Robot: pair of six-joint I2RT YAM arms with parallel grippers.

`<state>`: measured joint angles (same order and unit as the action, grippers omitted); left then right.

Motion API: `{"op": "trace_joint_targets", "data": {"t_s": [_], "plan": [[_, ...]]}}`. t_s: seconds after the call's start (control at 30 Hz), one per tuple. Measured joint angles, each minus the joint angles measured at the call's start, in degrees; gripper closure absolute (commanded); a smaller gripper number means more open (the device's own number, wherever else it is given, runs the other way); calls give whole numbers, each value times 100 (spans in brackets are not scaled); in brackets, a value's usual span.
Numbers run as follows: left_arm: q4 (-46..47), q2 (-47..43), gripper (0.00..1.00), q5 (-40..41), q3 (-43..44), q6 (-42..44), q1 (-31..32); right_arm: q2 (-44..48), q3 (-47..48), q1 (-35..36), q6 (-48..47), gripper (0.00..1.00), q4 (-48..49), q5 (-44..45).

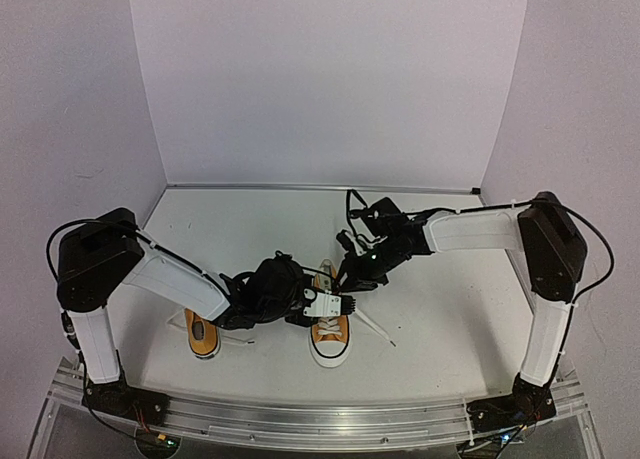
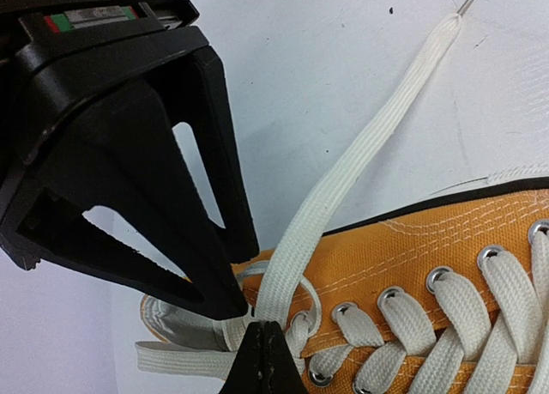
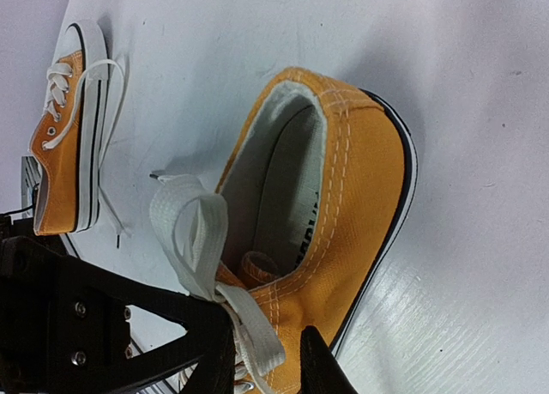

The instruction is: Tie the shoes

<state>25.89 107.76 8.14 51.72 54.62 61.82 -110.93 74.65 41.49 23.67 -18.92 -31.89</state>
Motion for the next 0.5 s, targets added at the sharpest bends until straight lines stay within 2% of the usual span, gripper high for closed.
{"op": "trace_joint_targets", "data": {"t_s": [0.1, 0.23, 0.5], "plan": [[-2, -1, 100, 0, 0, 4, 0, -45, 0, -1, -21, 80, -1, -54], [0, -1, 100, 0, 0, 4, 0, -61, 0, -1, -54, 99, 0, -112], [10, -3, 100, 4, -12, 4, 0, -45, 0, -1, -69, 100, 1, -291]]}}
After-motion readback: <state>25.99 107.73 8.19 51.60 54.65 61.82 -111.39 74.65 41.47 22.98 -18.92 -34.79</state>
